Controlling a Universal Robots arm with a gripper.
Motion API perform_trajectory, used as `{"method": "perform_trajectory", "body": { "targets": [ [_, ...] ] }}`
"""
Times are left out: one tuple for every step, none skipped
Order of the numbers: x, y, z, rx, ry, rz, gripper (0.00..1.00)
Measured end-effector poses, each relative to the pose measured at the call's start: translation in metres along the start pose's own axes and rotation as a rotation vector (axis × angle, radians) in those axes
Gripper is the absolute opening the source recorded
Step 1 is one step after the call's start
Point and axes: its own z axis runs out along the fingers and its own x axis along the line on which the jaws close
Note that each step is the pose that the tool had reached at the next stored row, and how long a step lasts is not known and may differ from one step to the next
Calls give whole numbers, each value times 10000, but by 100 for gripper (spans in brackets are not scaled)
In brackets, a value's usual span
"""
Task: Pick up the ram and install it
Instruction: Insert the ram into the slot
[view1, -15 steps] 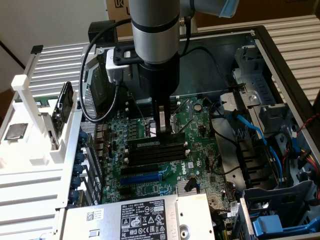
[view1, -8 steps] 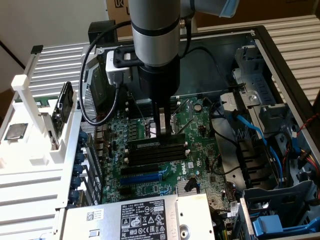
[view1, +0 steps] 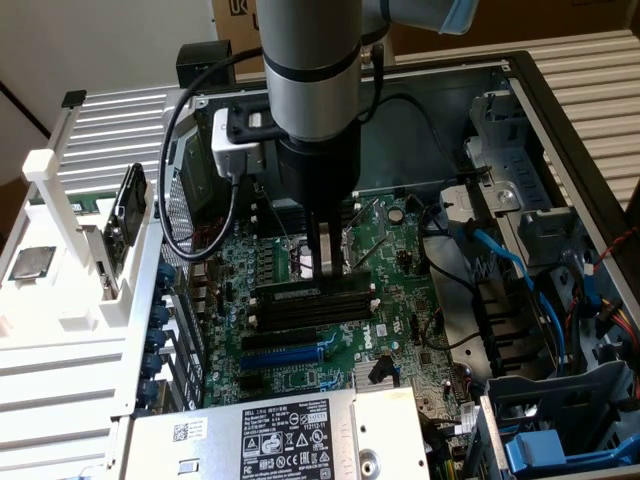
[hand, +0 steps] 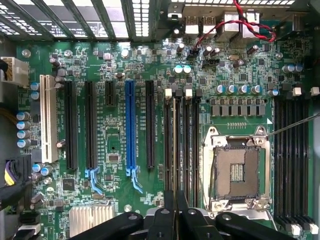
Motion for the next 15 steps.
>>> {"method": "perform_trajectory", "body": {
  "targets": [
    [3, 0, 10, 0, -6, 0, 12],
    [4, 1, 20, 0, -10, 0, 12],
    [5, 1, 27, -1, -13, 0, 12],
    [5, 1, 29, -3, -17, -3, 12],
    [8, 0, 31, -4, -27, -13, 12],
    [10, 0, 32, -4, -38, -28, 12],
    [14, 0, 33, -6, -45, -49, 12],
    [18, 0, 33, -7, -53, -76, 12],
    [21, 0, 32, -12, -57, -113, 12],
    [21, 0, 32, -14, -58, -116, 12],
    [22, 0, 32, -15, -59, -118, 12],
    [23, 0, 33, -16, -57, -118, 12],
    [24, 0, 35, -17, -58, -118, 12],
    [24, -3, 38, -38, -66, -117, 12],
    [24, -15, 39, -119, -107, -109, 12]
  ]
}}
